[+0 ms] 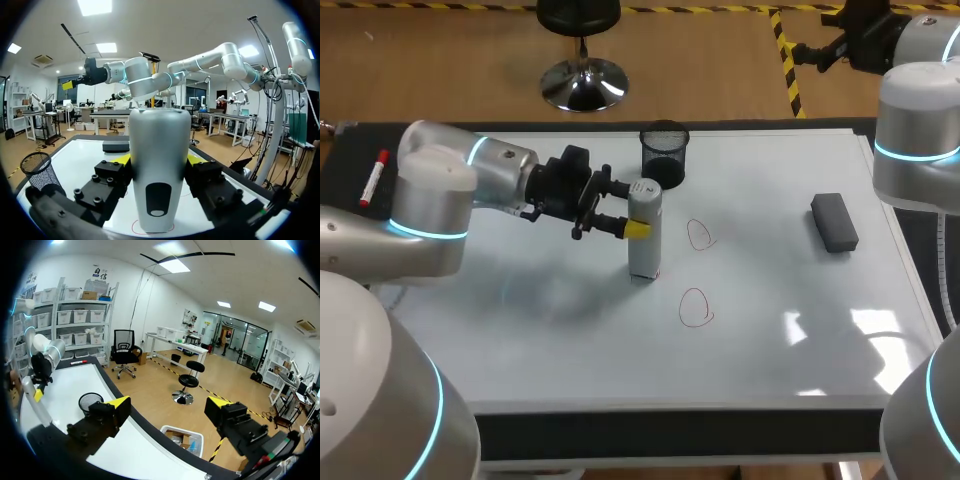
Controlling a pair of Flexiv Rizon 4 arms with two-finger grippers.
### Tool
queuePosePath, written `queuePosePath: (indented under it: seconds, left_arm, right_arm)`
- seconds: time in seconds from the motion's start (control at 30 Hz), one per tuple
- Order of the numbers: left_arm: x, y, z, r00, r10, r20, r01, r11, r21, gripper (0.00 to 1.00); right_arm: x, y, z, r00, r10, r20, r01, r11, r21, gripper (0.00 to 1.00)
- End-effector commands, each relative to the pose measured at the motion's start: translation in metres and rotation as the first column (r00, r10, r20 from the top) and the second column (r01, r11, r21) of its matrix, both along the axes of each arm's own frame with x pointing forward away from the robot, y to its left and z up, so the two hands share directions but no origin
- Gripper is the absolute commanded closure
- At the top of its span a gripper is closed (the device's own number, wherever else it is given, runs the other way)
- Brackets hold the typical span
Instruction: Pick up the inspection probe, press it on each red-marked spot on the whiteboard one by one, put down the probe, pick up the eraser, and wipe off all the red marks.
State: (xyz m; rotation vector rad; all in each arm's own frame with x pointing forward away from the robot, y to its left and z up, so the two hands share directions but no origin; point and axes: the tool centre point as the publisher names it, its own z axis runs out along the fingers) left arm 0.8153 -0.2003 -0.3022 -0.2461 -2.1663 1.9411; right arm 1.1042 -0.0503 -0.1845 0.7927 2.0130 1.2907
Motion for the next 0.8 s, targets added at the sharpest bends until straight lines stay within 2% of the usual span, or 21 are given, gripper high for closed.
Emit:
queuePosePath:
  seconds: [0.03,0.4,0.8]
  left_arm:
    - [0.0027,0.0004,-0.0050,1.000,-0.001,-0.002,0.001,1.000,-0.002,1.00]
    - [0.0072,0.0012,-0.0113,1.000,0.014,-0.007,-0.014,1.000,0.009,1.00]
    - [0.0020,0.0032,-0.0112,1.000,-0.011,0.010,0.011,1.000,0.011,1.00]
  right_arm:
    - [0.0000,0.0000,0.0000,1.000,0.000,0.000,0.000,1.000,0.000,0.00]
    - [0.0000,0.0000,0.0000,1.000,0.000,0.000,0.000,1.000,0.000,0.00]
    - [0.0000,0.0000,0.0000,1.000,0.000,0.000,0.000,1.000,0.000,0.00]
